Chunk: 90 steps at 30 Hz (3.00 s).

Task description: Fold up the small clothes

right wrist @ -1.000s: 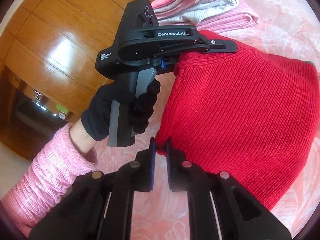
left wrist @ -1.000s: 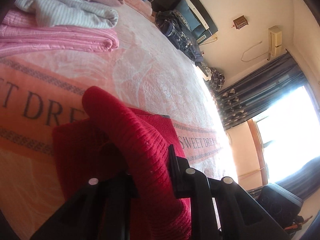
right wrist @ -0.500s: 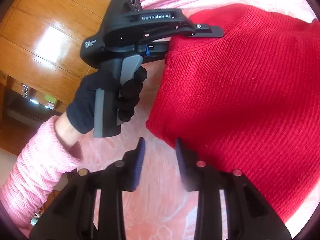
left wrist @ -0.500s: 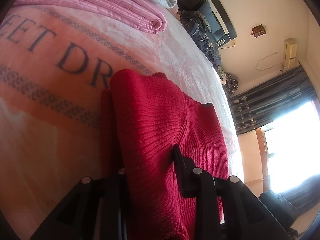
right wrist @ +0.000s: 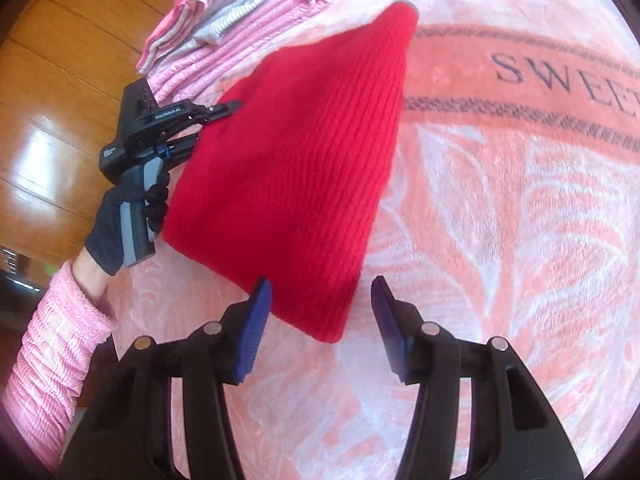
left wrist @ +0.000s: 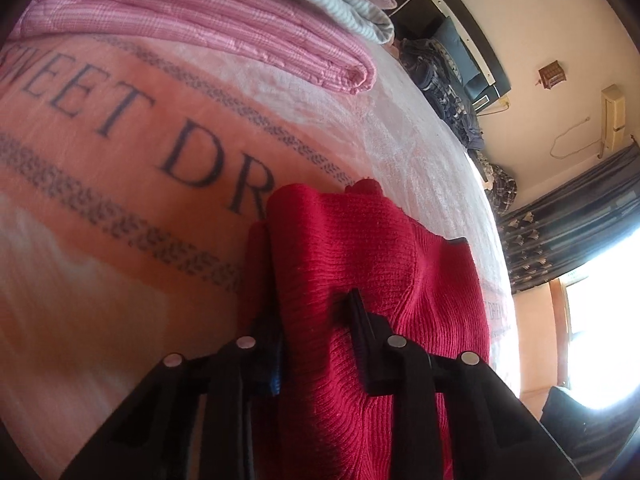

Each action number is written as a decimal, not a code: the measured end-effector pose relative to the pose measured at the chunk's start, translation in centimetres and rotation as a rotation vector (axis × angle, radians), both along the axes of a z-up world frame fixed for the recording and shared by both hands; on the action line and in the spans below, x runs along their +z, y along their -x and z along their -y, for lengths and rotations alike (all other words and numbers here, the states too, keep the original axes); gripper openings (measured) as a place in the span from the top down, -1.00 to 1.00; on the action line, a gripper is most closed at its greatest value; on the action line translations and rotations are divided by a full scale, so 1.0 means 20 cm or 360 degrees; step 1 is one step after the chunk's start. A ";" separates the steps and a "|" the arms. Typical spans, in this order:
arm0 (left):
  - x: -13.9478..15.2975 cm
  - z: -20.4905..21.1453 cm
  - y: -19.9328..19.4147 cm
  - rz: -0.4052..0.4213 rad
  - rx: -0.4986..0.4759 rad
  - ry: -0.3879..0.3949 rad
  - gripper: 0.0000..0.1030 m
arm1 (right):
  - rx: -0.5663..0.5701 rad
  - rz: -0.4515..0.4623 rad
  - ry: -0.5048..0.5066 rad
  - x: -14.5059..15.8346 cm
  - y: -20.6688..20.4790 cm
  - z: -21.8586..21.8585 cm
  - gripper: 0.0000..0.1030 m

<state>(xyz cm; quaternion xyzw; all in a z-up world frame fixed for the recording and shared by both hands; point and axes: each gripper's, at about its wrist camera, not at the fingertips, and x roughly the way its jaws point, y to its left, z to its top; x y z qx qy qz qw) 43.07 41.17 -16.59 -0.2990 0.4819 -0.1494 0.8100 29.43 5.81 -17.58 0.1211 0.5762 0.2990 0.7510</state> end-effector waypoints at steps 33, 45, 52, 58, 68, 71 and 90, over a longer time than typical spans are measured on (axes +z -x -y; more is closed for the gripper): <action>0.03 0.13 0.77 -0.0132 -0.0154 -0.0165 0.06 | -0.0114 -0.0211 -0.0176 -0.07 0.06 0.14 0.79; 0.18 -0.02 0.65 -0.0096 -0.0045 -0.0090 -0.26 | -0.0072 -0.0019 -0.0220 0.12 0.05 0.20 0.27; 0.10 -0.08 0.40 -0.0142 0.0040 0.0156 -0.26 | -0.0052 0.0012 -0.0192 0.13 -0.03 0.19 0.26; -0.02 -0.04 0.28 -0.0194 0.0035 0.0204 -0.28 | -0.0044 -0.0004 -0.0207 0.08 -0.08 0.15 0.26; -0.10 0.05 0.20 -0.0214 -0.0127 0.0361 -0.31 | -0.0114 -0.0081 -0.0415 0.00 -0.23 0.15 -0.09; -0.11 0.06 0.16 -0.0213 -0.0108 0.0415 -0.32 | -0.0129 -0.0125 -0.0448 -0.04 -0.28 0.12 -0.13; -0.02 0.27 0.34 -0.0139 -0.0212 0.0525 0.36 | -0.0110 -0.0205 -0.0625 0.06 -0.21 0.17 0.37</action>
